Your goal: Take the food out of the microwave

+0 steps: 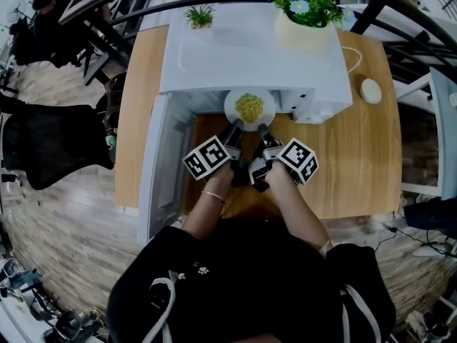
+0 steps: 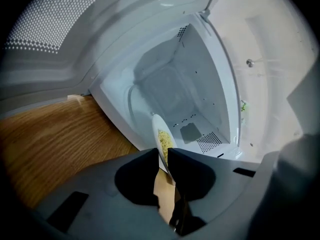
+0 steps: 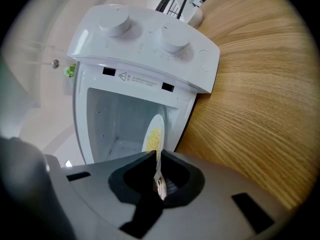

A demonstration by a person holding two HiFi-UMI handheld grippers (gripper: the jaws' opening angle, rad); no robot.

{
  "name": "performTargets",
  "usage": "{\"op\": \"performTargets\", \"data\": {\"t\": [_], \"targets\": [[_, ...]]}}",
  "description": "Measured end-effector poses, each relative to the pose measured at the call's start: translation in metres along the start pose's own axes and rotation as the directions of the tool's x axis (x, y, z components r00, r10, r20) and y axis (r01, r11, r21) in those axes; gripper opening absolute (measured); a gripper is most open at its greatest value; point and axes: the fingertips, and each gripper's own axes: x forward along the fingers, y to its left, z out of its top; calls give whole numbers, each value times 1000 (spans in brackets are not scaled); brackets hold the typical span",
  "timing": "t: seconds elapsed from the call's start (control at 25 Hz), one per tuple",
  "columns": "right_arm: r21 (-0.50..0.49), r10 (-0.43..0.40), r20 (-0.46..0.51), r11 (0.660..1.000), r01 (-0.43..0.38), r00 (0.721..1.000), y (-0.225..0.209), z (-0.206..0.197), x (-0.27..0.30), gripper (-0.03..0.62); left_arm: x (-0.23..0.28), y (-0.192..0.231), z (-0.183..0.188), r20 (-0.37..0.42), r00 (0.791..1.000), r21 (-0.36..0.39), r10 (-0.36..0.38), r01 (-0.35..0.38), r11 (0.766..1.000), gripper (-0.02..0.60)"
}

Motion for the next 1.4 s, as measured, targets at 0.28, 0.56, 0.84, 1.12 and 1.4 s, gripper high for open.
{"op": "performTargets", "data": {"t": [0.28,0.56,0.84,1.12,1.4], "targets": [[-22,78,-10,997,-78,997,20,1,-13,31,-14,-21,3,61,997,5,-44,44,999,60],[-60,128,-41,990,-131,991,30,-1,-38,31,-36,-38,-8,111,991,-1,-71,72,997,58],[-86,179,-85,979,-187,980,37,-2,-66,29,-59,-58,-25,169,982,22,-90,88,996,60],[-106,235,-120,963,-247,965,43,1,-94,29,-78,-80,-43,219,970,43,-105,98,994,60],[-124,277,-150,947,-296,949,58,-2,-106,29,-93,-94,-42,253,959,67,-128,115,991,60]]}}
